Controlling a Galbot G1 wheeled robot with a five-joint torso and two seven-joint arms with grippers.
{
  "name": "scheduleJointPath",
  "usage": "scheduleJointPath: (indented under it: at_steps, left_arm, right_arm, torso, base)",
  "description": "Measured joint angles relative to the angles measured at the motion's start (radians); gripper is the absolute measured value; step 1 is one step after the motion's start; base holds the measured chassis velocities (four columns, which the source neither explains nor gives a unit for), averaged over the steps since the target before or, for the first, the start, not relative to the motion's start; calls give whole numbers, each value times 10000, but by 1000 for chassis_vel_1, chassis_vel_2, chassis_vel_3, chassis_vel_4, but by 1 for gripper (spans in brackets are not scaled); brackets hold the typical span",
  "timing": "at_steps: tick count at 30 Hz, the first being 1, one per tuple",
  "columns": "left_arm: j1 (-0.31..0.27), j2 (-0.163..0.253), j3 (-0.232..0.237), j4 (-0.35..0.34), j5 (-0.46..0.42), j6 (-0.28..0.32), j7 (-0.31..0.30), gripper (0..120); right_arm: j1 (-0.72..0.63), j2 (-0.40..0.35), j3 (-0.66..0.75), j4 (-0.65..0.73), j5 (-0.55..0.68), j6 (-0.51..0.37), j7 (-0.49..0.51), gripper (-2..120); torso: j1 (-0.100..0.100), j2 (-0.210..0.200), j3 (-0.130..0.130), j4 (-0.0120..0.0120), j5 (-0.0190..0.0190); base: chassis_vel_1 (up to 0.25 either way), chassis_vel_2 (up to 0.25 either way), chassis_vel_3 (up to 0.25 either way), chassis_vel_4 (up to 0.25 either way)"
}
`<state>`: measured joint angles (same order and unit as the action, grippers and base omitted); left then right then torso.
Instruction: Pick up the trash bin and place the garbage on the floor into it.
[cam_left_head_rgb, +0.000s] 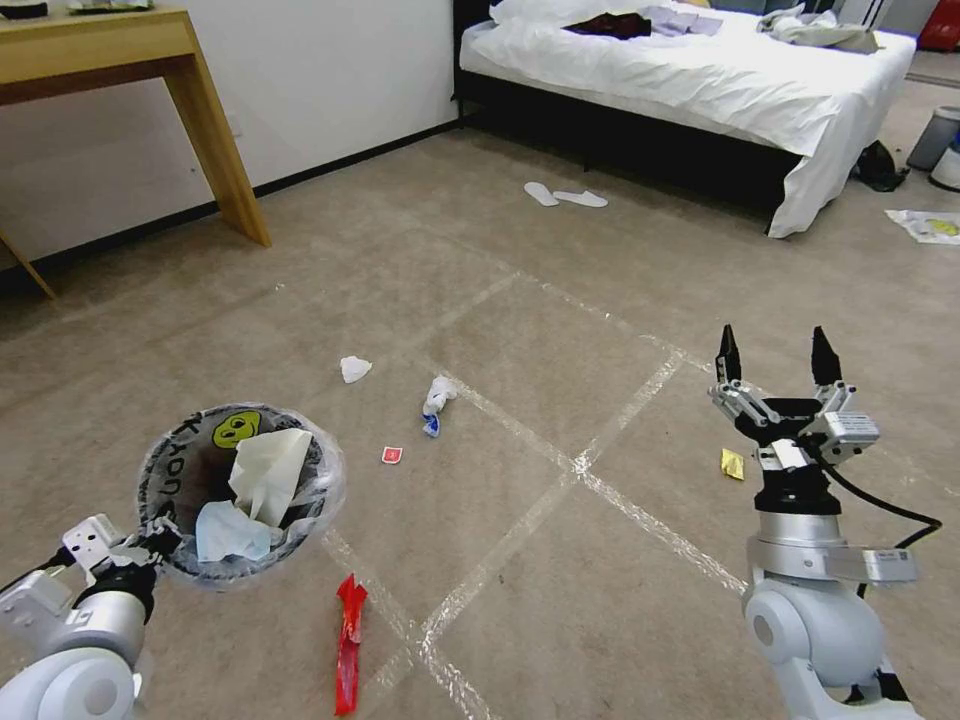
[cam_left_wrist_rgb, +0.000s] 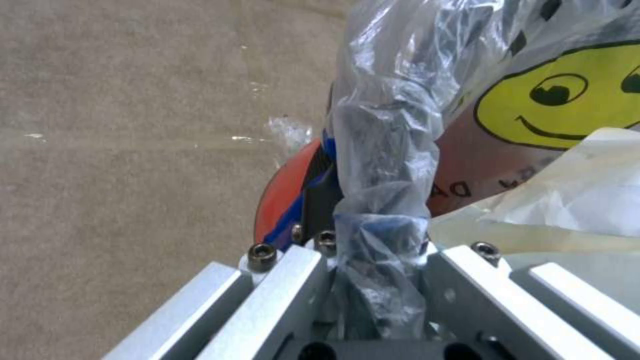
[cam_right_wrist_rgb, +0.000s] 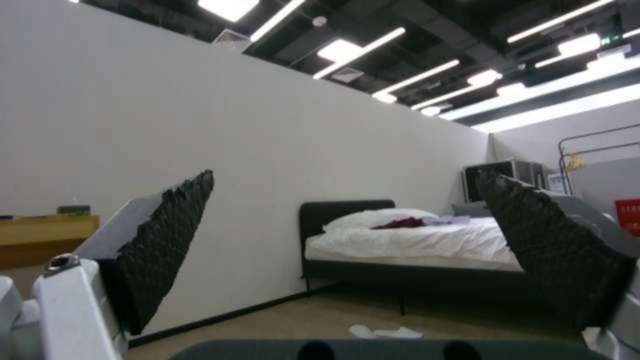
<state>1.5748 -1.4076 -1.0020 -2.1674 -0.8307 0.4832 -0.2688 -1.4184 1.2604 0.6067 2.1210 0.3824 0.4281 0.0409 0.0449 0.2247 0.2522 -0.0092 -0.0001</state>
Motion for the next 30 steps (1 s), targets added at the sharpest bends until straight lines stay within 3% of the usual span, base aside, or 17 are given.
scheduleJointPath:
  at_steps: [16, 30]
  left_arm:
    - [-44, -44, -12, 219, 74, -9, -1, 0]
    - [-60, -52, -169, 209, 84, -17, -32, 0]
  right_arm:
    - [118, -58, -192, -261, -9, -81, 17, 100]
    - [308, -302, -460, -567, 145, -278, 92, 100]
  torso:
    - [-1, 0, 0, 0, 0]
    - [-1, 0, 0, 0, 1]
  base:
    - [-8, 10, 11, -8]
    - [-66, 63, 58, -69]
